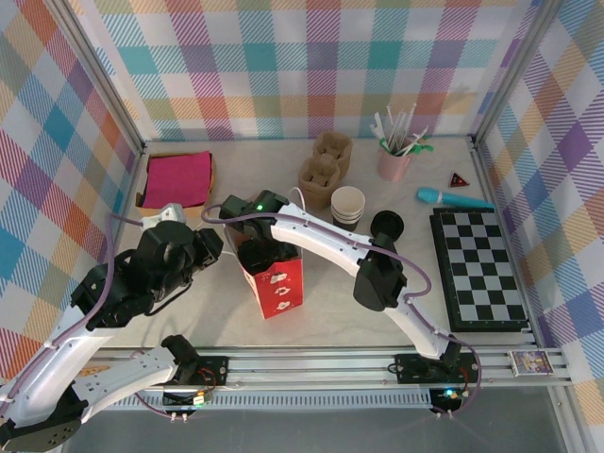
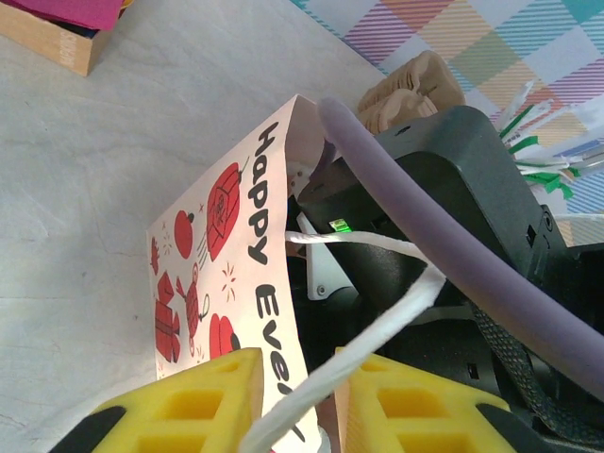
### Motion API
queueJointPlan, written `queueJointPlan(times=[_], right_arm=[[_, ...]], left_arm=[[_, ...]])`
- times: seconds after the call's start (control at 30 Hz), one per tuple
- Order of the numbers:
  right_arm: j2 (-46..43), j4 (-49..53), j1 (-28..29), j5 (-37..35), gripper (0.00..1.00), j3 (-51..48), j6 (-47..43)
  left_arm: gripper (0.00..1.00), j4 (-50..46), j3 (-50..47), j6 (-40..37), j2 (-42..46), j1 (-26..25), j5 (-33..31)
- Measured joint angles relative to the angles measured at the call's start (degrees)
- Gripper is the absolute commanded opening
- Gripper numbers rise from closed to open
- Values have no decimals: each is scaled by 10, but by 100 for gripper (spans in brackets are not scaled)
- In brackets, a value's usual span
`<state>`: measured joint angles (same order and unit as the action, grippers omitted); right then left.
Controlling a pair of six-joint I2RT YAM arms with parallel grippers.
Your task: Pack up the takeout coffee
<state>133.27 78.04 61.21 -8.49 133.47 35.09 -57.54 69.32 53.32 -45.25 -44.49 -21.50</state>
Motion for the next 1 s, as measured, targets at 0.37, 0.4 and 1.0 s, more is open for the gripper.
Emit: queueJointPlan(times=[0.37, 0.4, 1.0], right_arm=[[0, -10, 0, -5, 51, -9, 0], [0, -11, 0, -6, 51, -9, 0], [0, -33, 1, -35, 50, -15, 0]], left_arm=[[23, 0, -2, 0, -2, 0, 9], [24, 0, -2, 0, -2, 0, 9], [31, -12, -10, 10, 0, 0, 11]])
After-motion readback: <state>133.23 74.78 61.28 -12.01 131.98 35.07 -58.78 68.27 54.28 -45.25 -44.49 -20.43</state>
